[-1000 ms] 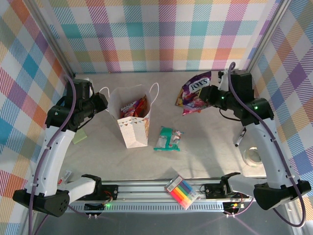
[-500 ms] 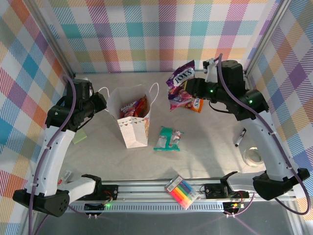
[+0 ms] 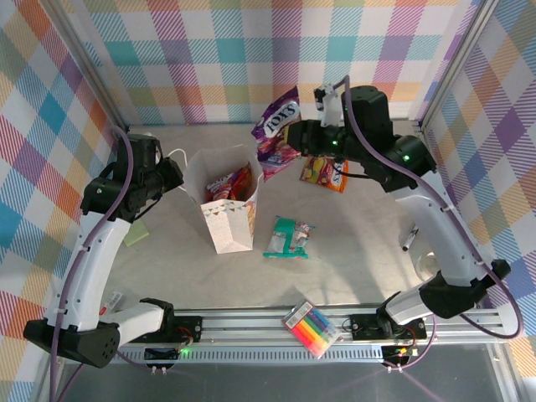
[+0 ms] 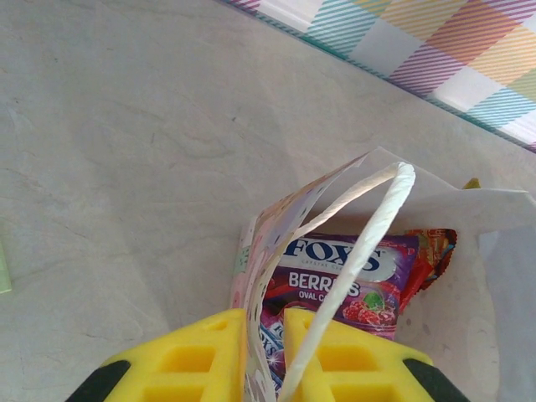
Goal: Place the snacks into the paper bag
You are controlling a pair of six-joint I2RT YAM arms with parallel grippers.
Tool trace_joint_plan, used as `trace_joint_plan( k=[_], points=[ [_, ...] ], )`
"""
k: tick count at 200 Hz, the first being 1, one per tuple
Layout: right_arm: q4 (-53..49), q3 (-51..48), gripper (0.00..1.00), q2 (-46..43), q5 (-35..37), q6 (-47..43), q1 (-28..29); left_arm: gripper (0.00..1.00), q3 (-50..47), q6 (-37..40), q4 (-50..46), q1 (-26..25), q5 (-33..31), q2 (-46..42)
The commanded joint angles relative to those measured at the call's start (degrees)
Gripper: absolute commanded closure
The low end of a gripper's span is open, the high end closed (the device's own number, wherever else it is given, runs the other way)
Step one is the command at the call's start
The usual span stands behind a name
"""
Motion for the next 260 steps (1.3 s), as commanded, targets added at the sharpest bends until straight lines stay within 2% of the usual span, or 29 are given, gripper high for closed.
trace_joint_plan(
  k=[1, 102, 215, 260],
  points=[
    [4.07, 3.71, 0.82, 1.42, -0.35, -0.52, 1.33, 0.81, 0.56, 0.87, 0.01, 0.69, -1.52, 0.15],
    [7.76, 10.64, 0.81, 11.89, -0.89, 3.11, 6.33, 0.79, 0.80, 0.73, 0.10, 1.46, -1.68, 0.89],
    [8.57, 16.75, 0.80, 21.88, 0.26, 6.60, 8.40, 0.79, -1.17, 0.60, 1.14, 3.04, -0.32, -0.68],
    [7.74, 17.74, 0.80, 23.76, 2.92, 6.89, 9.28, 0.79, -1.83, 0.57, 1.51, 3.37, 0.02, -1.27]
  ],
)
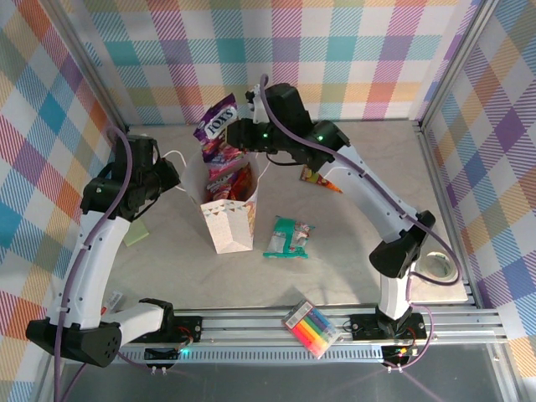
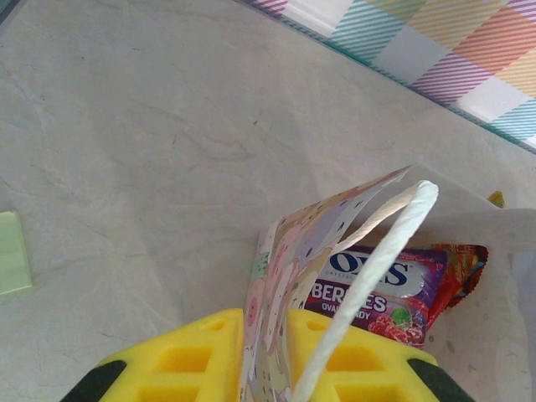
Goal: Place the snacks into the paper bag
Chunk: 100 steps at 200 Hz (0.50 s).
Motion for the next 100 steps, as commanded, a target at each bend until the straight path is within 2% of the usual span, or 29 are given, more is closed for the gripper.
trace_joint_plan(
  k=[1, 100],
  points=[
    [2.03, 2.51, 0.80, 0.07, 1.90, 0.85, 0.71, 0.79, -0.59, 0.60, 1.27, 1.16, 0.51, -1.27],
    [0.33, 4.51, 0.79, 4.73, 5.28, 3.06, 3.50, 0.79, -0.75, 0.82, 2.15, 1.36, 0.86, -1.09]
  ],
)
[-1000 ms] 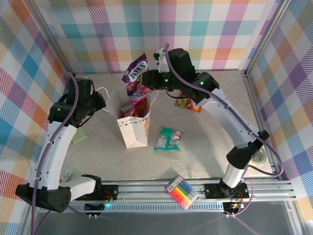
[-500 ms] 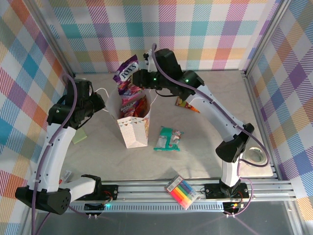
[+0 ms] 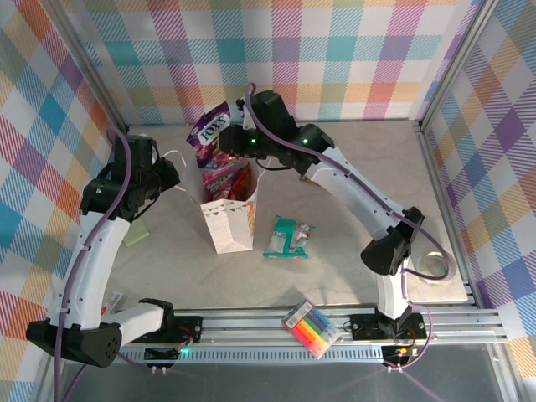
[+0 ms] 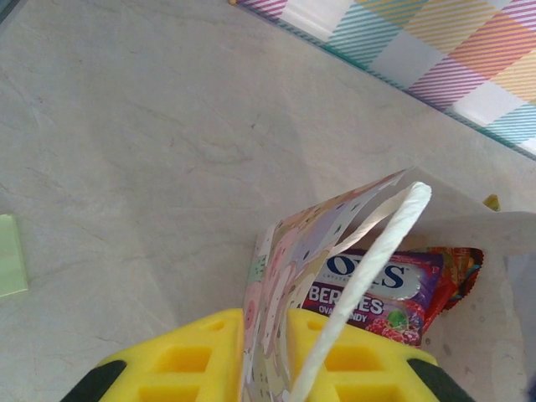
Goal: Place the snacks into the paper bag
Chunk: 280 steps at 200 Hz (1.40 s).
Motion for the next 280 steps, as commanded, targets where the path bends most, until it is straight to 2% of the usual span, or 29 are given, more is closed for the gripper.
trace_joint_plan(
  k=[1, 87, 150, 162, 187, 227, 280],
  points=[
    [0.64, 2.92, 0.79, 0.85, 1.80, 1.01, 1.16, 0.79, -0.48, 0.80, 1.12, 1.05, 0.46, -0.89],
    [-2.14, 2.85, 0.74, 2.00, 6.22, 0.74, 3.37, 0.79, -0.79, 0.74, 1.21, 1.23, 0.92, -0.77],
    [-4.72, 2.67, 0.72, 1.61, 5.96, 0.20, 3.85, 0.79, 0.03, 0.83, 0.86, 1.32, 1.07, -0.54],
    [-5.80, 1.92, 0.68, 0.75, 6.72, 0.27, 4.10, 0.79, 0.31, 0.82, 0.77, 1.32, 1.09, -0.42],
    [-3.65, -4.84, 0.54, -3.87, 7.64, 1.15, 4.40, 0.79, 0.37, 0.72, 0.85, 1.32, 1.07, -0.29],
    [-4.78, -6.85, 0.49, -8.40, 12.52, -3.46, 4.38, 0.79, 1.01, 0.23, 0.86, 1.31, 2.24, 0.27],
    [-6.14, -8.98, 0.45, -13.34, 13.81, -7.61, 4.41, 0.79, 1.43, 0.15, 1.03, 1.26, 3.14, 0.43]
  ],
)
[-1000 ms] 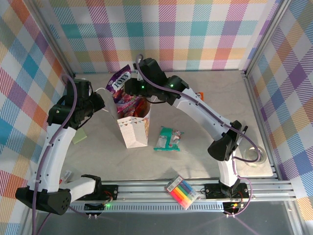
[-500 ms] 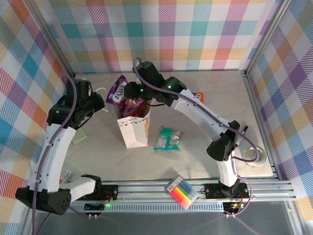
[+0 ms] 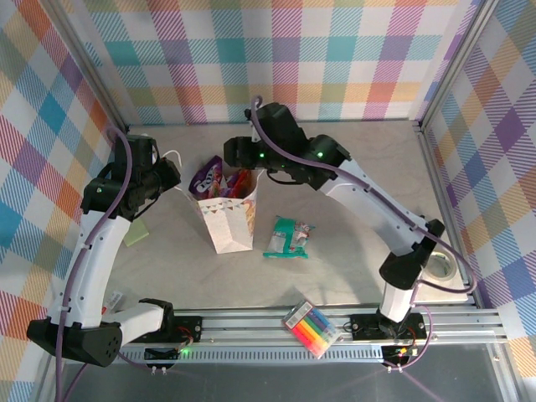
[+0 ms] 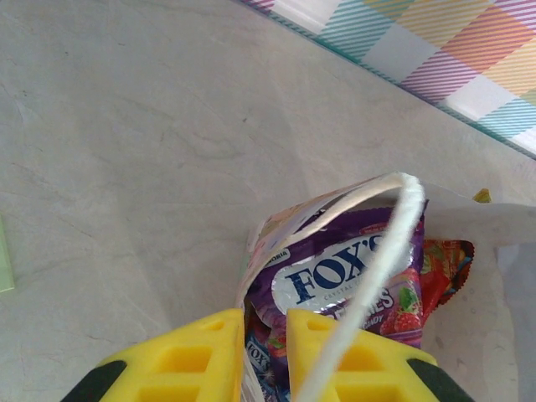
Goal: Place the snacks into the paper bag
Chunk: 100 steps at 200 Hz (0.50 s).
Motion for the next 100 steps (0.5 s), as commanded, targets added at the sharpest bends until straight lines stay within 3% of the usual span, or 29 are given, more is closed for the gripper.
trace_joint_plan(
  k=[1, 100],
  points=[
    [-1.08, -1.87, 0.45, -3.24, 1.93, -3.36, 0.26, 0.79, 1.77, 0.13, 0.81, 0.92, 1.10, 0.13],
    [-1.28, -17.03, 0.36, -19.03, 10.02, -4.14, -1.55, 0.78, 3.15, 0.55, 0.86, 0.95, 2.27, 1.46]
  ],
)
